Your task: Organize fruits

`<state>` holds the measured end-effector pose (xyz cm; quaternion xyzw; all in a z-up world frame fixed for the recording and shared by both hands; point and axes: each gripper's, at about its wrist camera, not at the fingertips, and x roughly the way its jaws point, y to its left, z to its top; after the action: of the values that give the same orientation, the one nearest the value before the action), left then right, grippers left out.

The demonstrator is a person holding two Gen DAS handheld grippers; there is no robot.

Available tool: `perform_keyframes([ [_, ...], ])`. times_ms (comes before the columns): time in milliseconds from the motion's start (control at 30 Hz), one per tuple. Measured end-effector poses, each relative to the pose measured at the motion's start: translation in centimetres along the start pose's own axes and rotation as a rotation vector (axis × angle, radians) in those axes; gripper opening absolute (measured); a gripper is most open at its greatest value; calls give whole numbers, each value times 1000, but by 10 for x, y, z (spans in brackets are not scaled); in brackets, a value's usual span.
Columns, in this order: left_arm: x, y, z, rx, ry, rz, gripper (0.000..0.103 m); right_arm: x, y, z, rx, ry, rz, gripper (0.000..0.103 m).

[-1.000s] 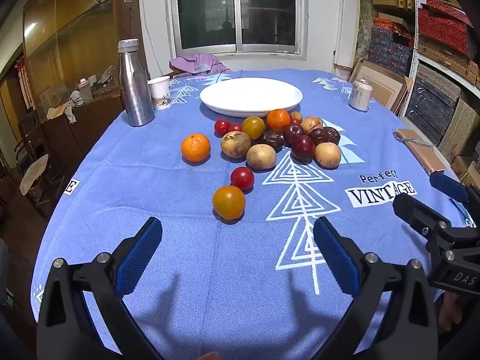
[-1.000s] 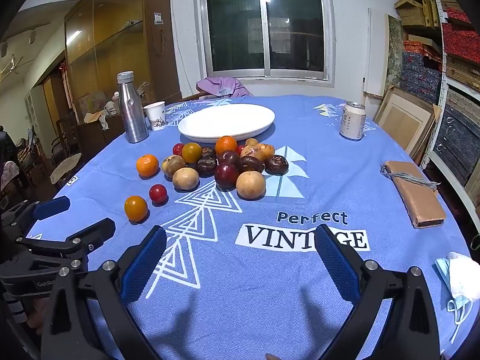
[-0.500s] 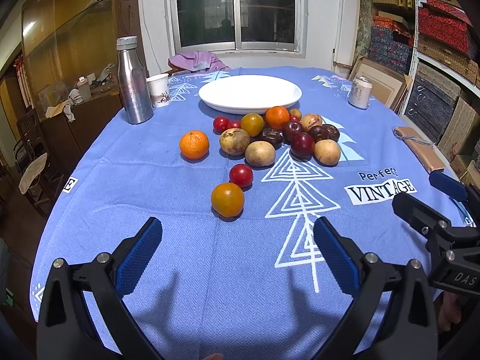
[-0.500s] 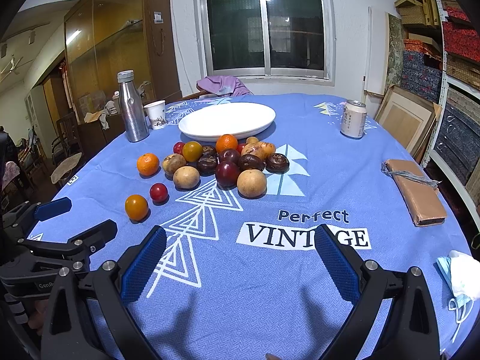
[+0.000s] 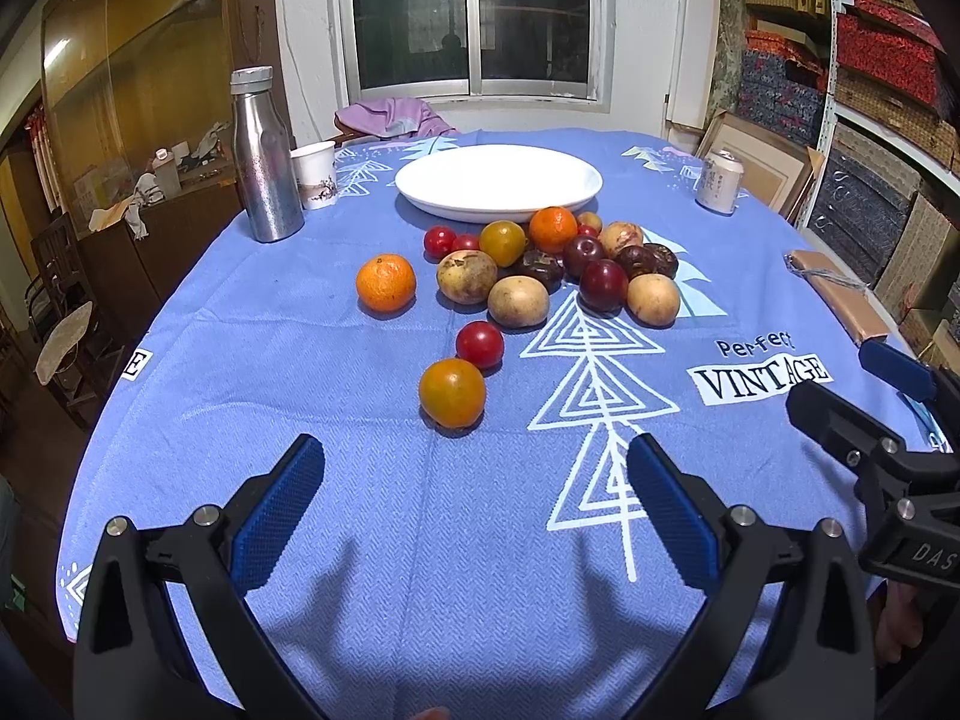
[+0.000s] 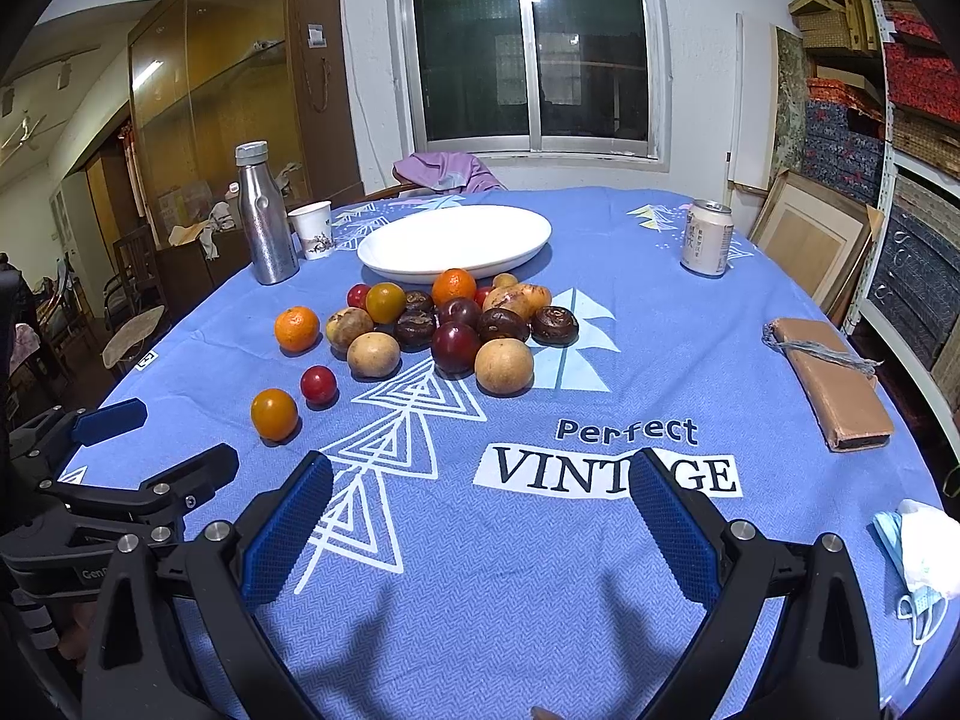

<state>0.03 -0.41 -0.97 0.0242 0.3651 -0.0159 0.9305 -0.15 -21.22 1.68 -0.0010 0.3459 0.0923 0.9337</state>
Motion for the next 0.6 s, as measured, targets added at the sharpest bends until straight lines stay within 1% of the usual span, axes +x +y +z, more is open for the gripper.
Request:
perform_keyframes([
  [600,1,2,0,-6,14,-4,99,0,1,0,0,0,0,100],
])
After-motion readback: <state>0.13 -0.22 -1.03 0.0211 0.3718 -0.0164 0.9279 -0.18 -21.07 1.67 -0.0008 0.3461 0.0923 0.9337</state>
